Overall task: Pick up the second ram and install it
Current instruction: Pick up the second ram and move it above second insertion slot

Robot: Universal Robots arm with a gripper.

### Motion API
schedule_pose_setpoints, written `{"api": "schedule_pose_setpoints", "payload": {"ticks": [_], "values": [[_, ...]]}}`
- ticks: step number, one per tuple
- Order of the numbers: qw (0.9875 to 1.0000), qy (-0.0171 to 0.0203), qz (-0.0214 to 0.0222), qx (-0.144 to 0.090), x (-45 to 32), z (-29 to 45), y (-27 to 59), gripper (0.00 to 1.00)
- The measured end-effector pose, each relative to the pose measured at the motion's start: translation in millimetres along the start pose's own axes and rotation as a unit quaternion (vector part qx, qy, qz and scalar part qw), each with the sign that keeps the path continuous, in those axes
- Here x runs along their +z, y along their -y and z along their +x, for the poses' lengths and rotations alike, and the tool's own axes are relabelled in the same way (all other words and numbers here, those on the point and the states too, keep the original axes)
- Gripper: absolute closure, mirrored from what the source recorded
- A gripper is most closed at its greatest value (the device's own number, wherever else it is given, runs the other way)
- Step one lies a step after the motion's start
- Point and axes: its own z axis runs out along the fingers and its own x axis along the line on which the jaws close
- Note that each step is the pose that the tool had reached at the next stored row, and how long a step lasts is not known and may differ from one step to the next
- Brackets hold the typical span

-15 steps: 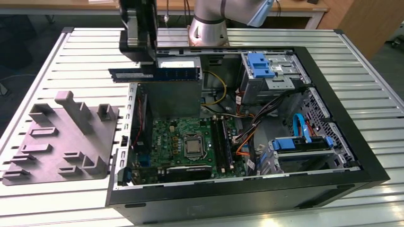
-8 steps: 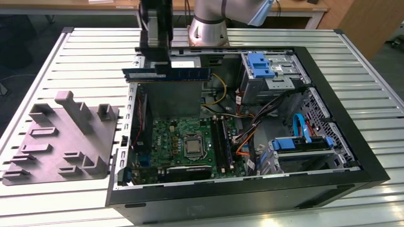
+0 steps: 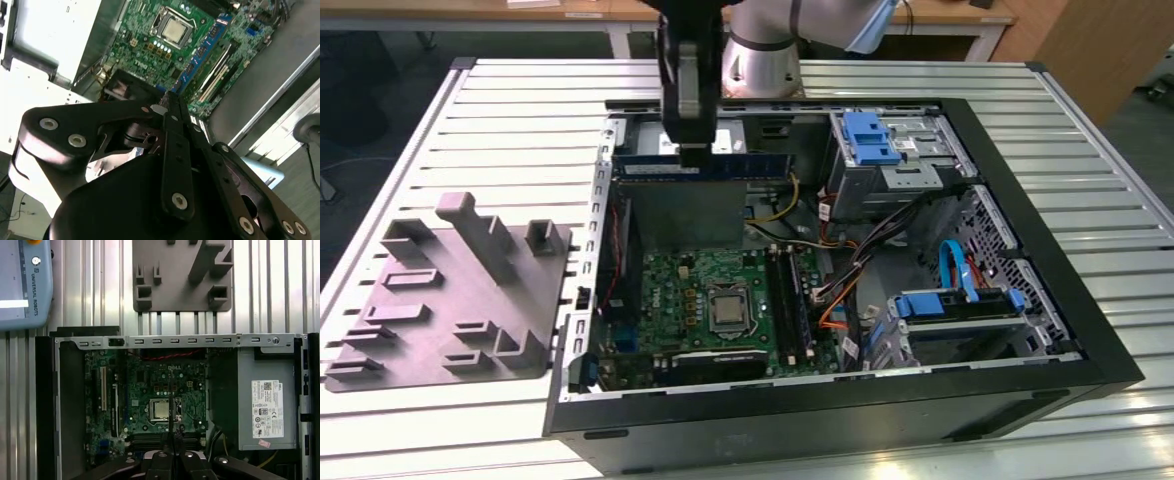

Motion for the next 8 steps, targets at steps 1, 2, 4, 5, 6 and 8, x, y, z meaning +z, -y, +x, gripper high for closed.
{"api": "schedule_pose_setpoints", "payload": {"ticks": [1,2,4,5,6,8], "values": [[1.0000,0.0001,0.0000,0.000,1.8,0.0,1.8,0.89],[1.0000,0.0001,0.0000,0.000,3.6,0.0,3.1,0.89],[1.0000,-0.0001,-0.0001,0.000,7.0,0.0,4.5,0.89],[1.0000,-0.0001,-0.0001,0.000,8.8,0.1,5.0,0.89],[1.0000,0.0000,0.0000,0.000,10.7,0.1,5.1,0.89],[1.0000,0.0000,0.0000,0.000,14.4,0.2,5.3,0.89]]}}
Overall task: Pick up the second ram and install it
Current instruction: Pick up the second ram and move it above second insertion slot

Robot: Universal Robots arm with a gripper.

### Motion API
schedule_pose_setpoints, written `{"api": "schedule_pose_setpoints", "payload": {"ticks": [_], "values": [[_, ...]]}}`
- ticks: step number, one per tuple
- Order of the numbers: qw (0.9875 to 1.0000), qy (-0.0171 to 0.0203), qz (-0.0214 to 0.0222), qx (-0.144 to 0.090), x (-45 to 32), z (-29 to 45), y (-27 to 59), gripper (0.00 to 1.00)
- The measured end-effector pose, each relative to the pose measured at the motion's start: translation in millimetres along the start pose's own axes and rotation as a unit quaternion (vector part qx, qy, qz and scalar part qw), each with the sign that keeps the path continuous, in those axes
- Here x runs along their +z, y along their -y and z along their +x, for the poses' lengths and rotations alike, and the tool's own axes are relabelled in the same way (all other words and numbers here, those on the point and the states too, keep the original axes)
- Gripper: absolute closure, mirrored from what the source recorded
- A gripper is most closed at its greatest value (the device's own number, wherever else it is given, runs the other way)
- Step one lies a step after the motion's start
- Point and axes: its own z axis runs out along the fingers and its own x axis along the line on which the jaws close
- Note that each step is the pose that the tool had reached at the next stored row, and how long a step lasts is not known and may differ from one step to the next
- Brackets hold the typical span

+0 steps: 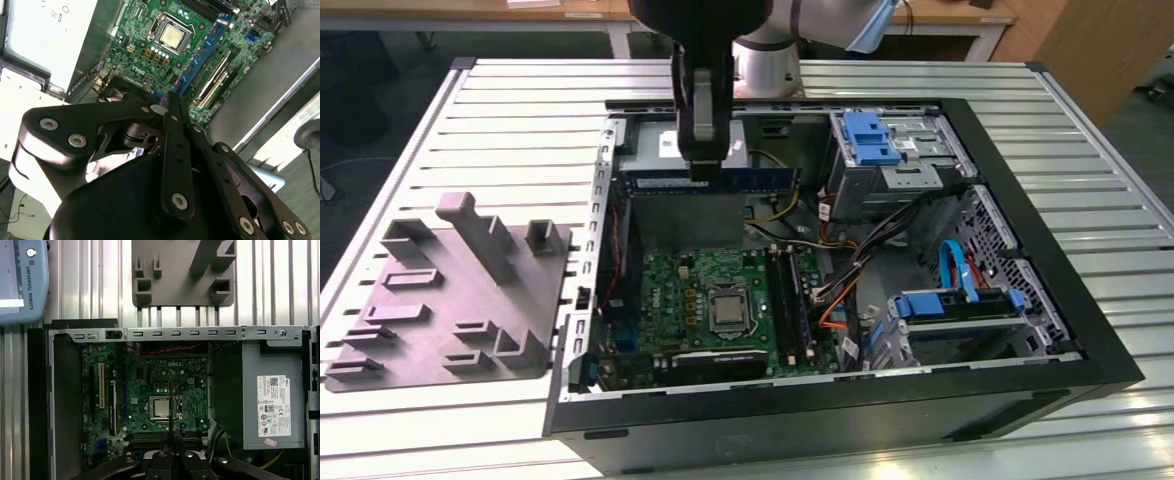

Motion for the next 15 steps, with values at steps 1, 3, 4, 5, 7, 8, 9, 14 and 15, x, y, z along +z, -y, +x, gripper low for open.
{"api": "schedule_pose_setpoints", "payload": {"ticks": [1,3,4,5,7,8,9,14,15], "values": [[1.0000,0.0000,0.0000,0.000,1.8,0.0,0.1,0.89],[1.0000,0.0000,0.0000,0.000,5.4,0.2,0.1,0.89],[1.0000,0.0000,0.0000,0.000,7.2,0.2,0.2,0.89],[1.0000,0.0000,0.0000,0.000,9.1,0.3,0.2,0.89],[1.0000,0.0000,0.0000,0.000,12.8,0.3,0.2,0.89],[1.0000,0.0000,0.0000,0.000,14.5,0.4,0.3,0.89],[1.0000,0.0000,0.0000,0.000,16.4,0.5,0.3,0.89],[1.0000,0.0000,0.0000,0.000,25.4,0.7,0.4,0.89],[1.0000,0.0000,0.0000,0.000,27.3,0.7,0.4,0.89]]}}
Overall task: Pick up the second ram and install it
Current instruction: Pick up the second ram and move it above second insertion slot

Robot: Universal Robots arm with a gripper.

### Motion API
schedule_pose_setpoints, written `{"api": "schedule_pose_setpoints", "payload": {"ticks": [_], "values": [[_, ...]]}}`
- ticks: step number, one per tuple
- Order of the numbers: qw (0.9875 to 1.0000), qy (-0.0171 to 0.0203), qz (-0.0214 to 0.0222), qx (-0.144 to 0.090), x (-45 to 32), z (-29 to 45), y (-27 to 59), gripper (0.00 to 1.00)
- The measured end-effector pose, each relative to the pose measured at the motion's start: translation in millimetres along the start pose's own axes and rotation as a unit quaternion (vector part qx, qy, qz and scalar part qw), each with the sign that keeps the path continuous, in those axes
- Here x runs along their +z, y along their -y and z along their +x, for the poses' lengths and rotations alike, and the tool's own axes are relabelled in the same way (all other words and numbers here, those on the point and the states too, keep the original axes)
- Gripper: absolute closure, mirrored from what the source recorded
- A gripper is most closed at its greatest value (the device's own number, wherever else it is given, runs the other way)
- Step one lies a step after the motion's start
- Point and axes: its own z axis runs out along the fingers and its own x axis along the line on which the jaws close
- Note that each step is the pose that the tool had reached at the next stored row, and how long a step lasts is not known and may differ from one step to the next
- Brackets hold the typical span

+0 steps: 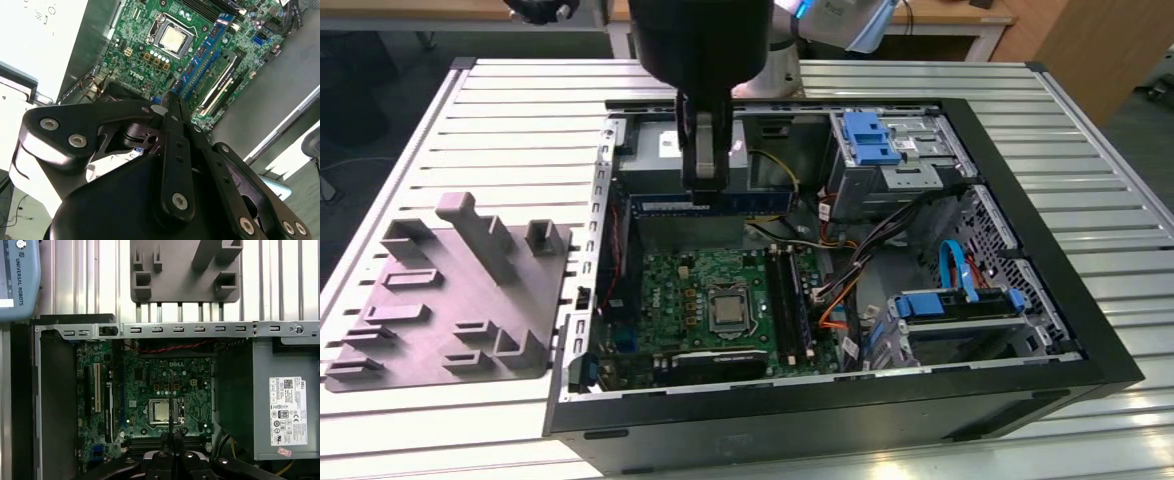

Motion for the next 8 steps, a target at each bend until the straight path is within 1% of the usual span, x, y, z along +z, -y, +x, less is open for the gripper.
{"api": "schedule_pose_setpoints", "payload": {"ticks": [4,8], "values": [[1.0000,-0.0001,0.0000,0.000,7.1,0.1,1.6,0.89],[1.0000,0.0000,0.0000,0.000,12.1,-0.9,9.3,0.89]]}}
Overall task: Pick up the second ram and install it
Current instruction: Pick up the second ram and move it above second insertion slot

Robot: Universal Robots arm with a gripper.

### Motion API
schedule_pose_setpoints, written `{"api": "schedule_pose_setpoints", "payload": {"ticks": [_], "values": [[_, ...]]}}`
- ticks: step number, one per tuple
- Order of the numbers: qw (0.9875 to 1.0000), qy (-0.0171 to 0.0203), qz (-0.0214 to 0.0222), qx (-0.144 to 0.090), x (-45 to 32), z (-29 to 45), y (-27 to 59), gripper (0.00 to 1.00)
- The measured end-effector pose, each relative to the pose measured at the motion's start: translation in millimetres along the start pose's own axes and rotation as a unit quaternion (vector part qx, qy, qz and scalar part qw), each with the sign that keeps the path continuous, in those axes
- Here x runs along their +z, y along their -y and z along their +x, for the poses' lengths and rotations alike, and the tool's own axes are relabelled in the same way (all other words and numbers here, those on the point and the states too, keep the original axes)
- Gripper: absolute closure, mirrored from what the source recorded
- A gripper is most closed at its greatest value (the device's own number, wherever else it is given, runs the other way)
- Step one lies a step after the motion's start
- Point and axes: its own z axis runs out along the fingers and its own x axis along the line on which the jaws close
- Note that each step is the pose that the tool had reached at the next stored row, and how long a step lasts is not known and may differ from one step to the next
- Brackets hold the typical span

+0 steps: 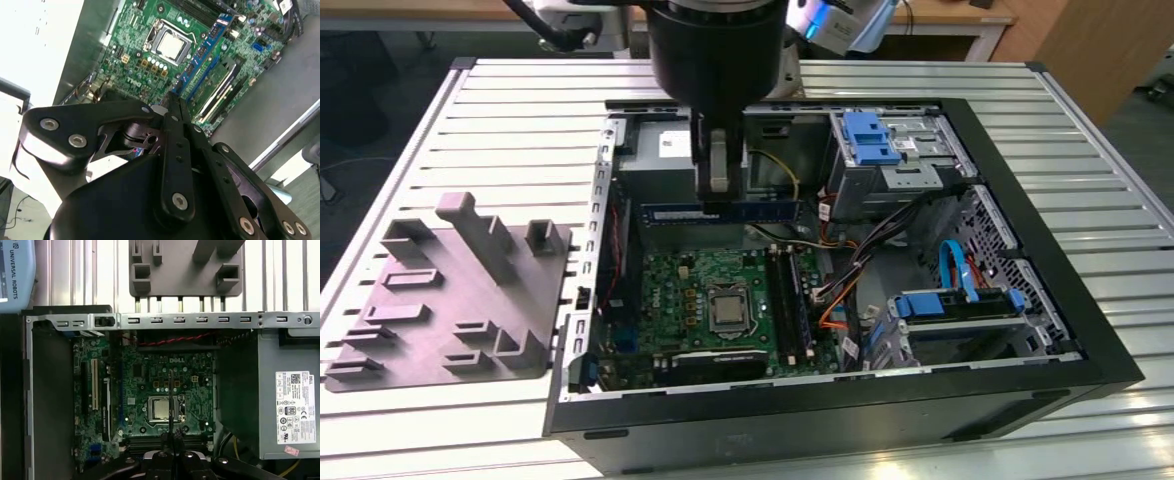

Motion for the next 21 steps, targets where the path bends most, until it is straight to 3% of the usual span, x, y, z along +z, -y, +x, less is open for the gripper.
{"api": "schedule_pose_setpoints", "payload": {"ticks": [9,15,21], "values": [[1.0000,0.0000,0.0000,0.000,12.8,-5.0,12.5,0.89],[1.0000,0.0003,0.0000,0.000,20.2,-9.2,15.8,0.89],[1.0000,0.0080,-0.0002,0.000,23.1,-11.6,16.1,0.89]]}}
